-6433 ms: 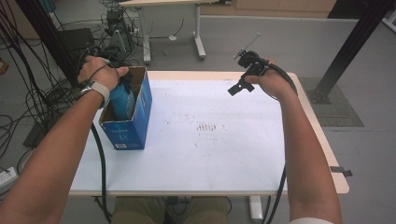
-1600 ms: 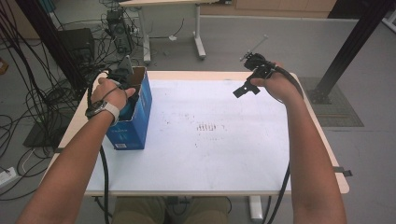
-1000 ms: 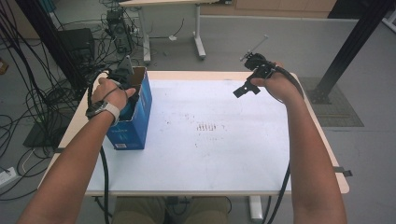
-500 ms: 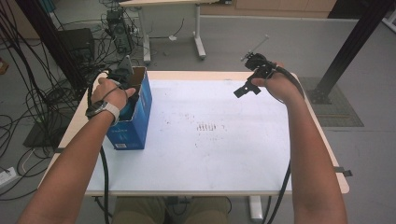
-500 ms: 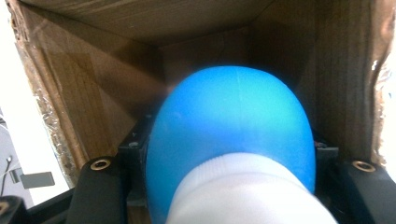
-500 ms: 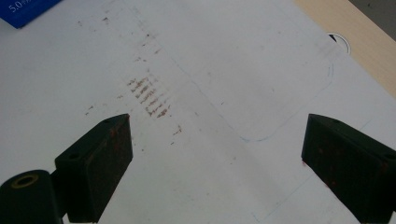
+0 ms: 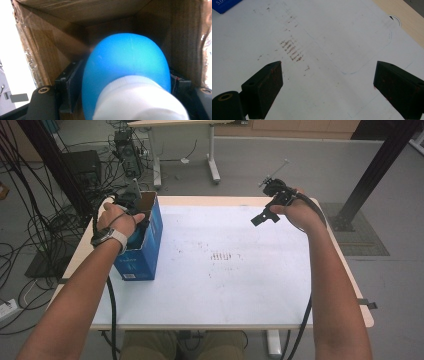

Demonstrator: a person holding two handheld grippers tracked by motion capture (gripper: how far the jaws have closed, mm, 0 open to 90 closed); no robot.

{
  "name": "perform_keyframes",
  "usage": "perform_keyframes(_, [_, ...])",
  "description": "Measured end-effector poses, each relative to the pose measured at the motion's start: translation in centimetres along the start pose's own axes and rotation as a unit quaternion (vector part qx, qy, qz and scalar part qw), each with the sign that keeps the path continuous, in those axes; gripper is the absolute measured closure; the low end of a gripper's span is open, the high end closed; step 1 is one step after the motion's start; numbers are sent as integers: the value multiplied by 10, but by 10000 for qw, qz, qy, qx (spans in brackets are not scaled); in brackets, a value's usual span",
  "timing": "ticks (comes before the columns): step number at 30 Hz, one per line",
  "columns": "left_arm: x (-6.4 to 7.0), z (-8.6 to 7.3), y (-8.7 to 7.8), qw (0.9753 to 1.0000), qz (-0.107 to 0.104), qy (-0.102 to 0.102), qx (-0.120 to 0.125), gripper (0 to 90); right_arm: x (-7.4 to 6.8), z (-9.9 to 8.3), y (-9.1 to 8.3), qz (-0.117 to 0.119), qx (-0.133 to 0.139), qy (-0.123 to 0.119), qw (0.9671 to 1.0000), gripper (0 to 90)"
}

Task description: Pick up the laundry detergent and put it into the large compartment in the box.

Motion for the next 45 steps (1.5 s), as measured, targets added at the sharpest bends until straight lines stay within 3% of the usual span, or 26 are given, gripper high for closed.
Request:
perform_keyframes(28, [-8,-6,-14,9997,-152,178,113,275,-5,1,-3,-16,15,-43,10000,86])
perform_keyframes(45, [-9,-10,-24,9995,-180,193,191,195,-10,4,-6,-57,-21,-91,9999,89])
Point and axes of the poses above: each handheld gripper's, and its own axes: y roughly forward along the jaws, z roughly out of its top, x roughly to its right, the point moved 4 cm from there along y, roughly forward along the jaws, and after that the axes turned 4 degrees about -x, right-handed, at the moved point
